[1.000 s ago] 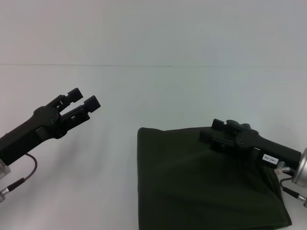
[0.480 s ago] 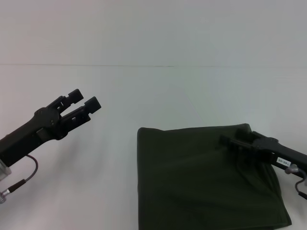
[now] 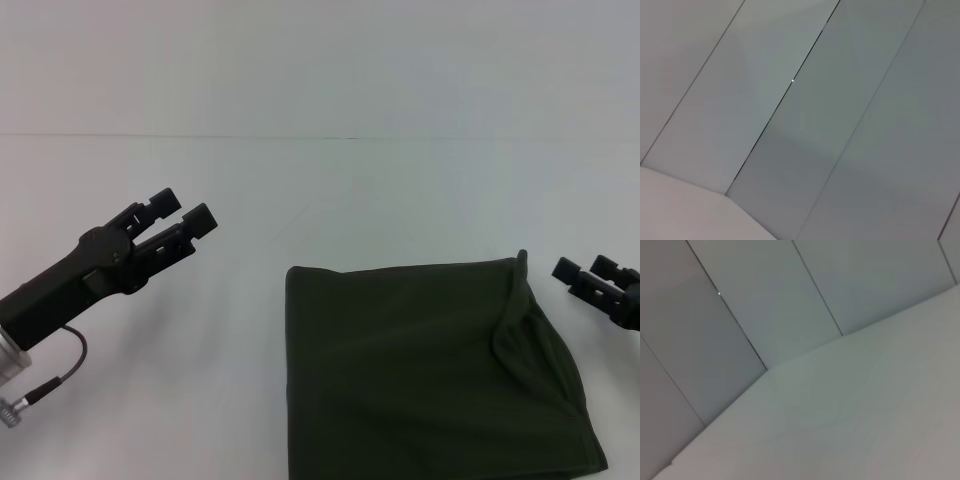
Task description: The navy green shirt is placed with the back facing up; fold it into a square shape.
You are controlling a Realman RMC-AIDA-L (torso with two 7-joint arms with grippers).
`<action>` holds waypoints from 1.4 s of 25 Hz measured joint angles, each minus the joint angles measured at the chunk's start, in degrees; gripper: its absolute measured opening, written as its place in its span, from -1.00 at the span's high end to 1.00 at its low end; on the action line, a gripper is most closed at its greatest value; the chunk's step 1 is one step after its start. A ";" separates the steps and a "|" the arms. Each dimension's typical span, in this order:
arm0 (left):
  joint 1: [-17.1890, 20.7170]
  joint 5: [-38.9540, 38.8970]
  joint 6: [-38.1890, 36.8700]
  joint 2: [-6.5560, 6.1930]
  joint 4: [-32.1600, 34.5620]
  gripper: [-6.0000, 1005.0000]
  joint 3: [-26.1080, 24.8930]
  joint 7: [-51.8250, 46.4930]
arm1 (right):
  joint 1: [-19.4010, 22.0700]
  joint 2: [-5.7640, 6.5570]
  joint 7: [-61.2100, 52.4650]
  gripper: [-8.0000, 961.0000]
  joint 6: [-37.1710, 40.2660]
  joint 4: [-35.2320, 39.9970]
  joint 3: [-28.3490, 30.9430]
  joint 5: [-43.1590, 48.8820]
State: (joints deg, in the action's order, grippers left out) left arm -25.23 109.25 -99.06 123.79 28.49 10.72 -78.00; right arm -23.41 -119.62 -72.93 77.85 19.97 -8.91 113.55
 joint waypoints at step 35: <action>-0.85 -0.04 2.37 -0.10 -1.22 -0.88 0.01 0.13 | 2.32 0.08 11.39 -0.90 4.34 -3.05 -5.89 7.03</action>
State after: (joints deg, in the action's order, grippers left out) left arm -26.08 109.21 -96.69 123.70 27.26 10.73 -77.87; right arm -21.09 -119.54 -61.54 82.19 16.92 -14.80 120.58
